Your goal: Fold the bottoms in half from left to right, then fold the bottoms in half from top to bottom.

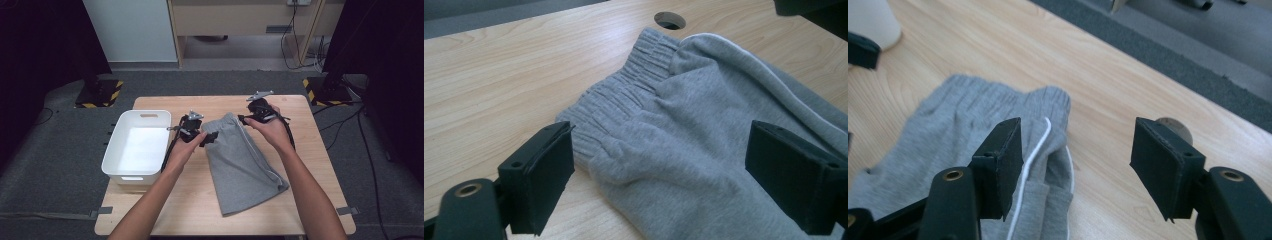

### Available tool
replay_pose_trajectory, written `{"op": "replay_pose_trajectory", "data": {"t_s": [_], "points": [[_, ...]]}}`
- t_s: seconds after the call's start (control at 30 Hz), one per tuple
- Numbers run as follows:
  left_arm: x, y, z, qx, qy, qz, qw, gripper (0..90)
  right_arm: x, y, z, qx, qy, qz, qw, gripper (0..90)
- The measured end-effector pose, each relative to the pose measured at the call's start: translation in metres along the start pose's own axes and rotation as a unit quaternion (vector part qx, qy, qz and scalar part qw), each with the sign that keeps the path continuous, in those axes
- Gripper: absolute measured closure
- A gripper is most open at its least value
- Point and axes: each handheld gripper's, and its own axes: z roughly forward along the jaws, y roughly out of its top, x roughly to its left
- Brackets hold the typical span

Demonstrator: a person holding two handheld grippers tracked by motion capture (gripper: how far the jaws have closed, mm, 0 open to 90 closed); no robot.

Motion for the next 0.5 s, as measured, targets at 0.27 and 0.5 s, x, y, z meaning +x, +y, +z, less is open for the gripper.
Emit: {"op": "replay_pose_trajectory", "data": {"t_s": [0.27, 0.5], "points": [[0.001, -0.003, 0.004, 0.001, 0.004, -0.007, 1.0000, 13.3, -0.005, -0.008, 0.023, 0.017, 0.005, 0.010, 0.9998, 37.7], [0.000, -0.008, 0.011, 0.012, 0.017, -0.006, 0.9998, 18.8, -0.004, -0.011, 0.028, 0.024, 0.001, 0.008, 0.9997, 44.2]]}}
